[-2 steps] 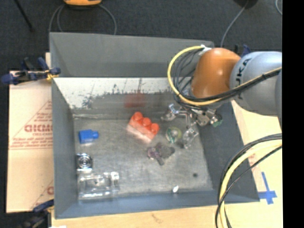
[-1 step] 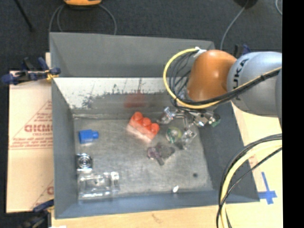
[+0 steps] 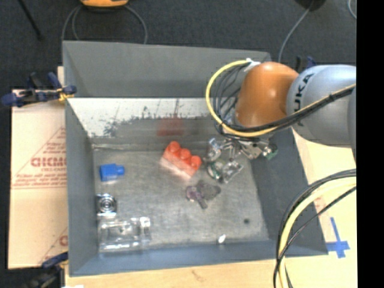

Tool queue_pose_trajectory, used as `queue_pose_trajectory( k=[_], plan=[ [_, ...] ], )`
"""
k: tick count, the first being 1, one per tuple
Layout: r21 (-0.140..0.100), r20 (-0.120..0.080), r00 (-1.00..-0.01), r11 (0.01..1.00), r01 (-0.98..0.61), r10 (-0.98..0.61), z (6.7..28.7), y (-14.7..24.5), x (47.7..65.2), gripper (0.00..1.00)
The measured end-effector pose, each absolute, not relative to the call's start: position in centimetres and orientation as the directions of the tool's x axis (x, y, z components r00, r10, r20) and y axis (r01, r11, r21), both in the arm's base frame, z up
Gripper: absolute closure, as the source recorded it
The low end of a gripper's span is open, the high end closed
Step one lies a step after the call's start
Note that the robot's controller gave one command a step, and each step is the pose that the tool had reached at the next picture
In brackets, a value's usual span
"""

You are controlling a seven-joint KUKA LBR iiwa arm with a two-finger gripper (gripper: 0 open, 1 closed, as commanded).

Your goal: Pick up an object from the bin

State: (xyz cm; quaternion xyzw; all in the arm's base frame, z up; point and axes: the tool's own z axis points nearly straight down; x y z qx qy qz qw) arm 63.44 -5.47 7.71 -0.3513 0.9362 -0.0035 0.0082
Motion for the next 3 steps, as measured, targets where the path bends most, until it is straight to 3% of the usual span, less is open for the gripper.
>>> queue_pose_trajectory(
  k=[1, 3],
  plan=[
    [-0.005, -0.004, -0.757, 0.757, -0.653, -0.653, 8.9, -5.6, 63.6, 1.00],
    [-0.009, -0.007, -0.766, 0.766, -0.643, -0.643, 17.7, -6.0, 64.1, 1.00]
  ],
)
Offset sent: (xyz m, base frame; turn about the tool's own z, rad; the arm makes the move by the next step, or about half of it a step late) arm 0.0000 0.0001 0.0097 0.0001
